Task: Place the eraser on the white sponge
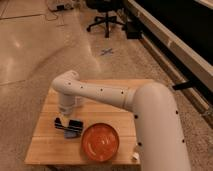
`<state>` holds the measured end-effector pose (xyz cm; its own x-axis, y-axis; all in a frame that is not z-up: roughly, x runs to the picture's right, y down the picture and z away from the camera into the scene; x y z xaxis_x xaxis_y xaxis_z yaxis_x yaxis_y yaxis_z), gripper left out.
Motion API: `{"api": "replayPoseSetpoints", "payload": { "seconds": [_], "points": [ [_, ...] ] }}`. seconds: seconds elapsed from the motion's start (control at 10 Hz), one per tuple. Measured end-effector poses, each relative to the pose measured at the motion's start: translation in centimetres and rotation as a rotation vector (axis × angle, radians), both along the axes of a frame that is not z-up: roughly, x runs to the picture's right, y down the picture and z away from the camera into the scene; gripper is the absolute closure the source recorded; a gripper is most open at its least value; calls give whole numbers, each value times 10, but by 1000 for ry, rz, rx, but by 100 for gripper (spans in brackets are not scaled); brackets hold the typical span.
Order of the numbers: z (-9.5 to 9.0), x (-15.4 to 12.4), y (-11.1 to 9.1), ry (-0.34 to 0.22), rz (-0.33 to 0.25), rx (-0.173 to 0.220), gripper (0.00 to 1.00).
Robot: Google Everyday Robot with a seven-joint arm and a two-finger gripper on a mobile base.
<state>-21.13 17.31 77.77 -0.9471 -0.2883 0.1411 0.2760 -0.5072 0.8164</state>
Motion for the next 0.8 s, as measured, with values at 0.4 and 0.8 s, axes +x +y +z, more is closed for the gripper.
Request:
{"api": "replayPoseSetpoints", "payload": {
  "seconds": [0.4,0.8],
  "points": [
    [2,6,-8,6,11,16,34],
    [4,16,-22,25,25,46,34]
  ]
}}
